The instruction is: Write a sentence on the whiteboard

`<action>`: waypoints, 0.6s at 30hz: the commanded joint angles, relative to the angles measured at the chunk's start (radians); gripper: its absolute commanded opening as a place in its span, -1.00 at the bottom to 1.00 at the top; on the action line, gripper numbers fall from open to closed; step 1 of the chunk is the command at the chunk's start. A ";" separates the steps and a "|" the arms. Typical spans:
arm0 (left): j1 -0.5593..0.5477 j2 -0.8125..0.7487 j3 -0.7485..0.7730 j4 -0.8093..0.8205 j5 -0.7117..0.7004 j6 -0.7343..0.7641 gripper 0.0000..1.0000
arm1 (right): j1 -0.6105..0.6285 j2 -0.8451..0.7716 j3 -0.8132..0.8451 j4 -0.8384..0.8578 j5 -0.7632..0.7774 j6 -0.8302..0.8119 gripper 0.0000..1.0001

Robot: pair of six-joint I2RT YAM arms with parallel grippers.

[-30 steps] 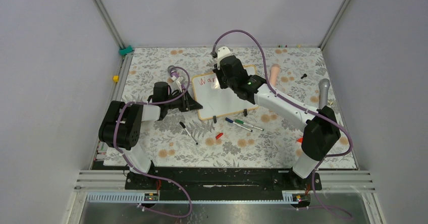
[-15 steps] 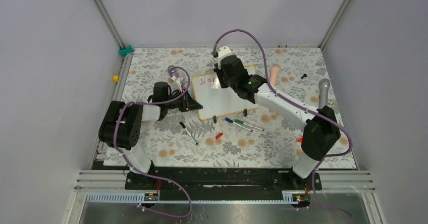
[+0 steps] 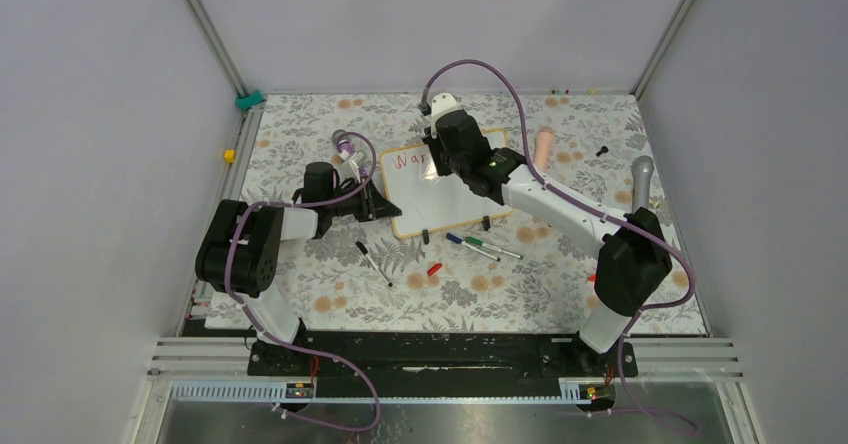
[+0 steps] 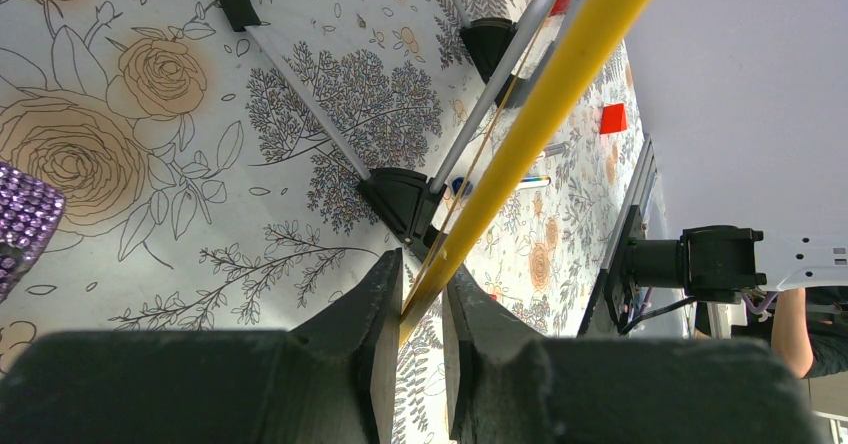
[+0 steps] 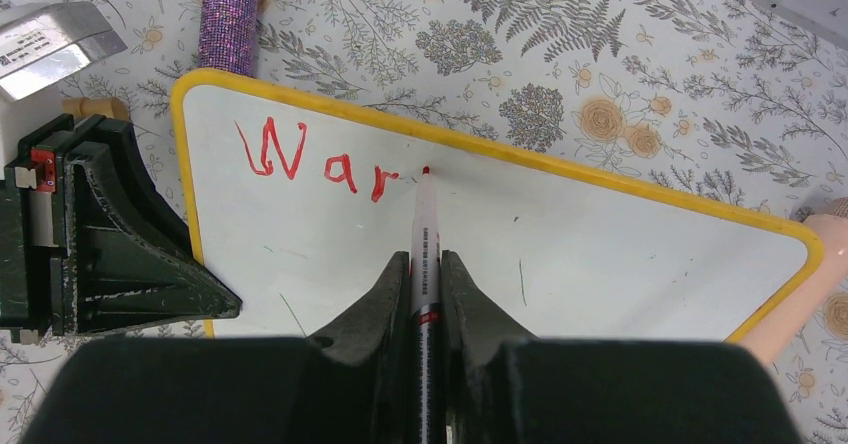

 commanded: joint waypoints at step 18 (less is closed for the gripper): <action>0.004 -0.002 0.003 0.018 -0.049 -0.004 -0.99 | -0.008 -0.030 -0.058 0.001 -0.019 0.026 -1.00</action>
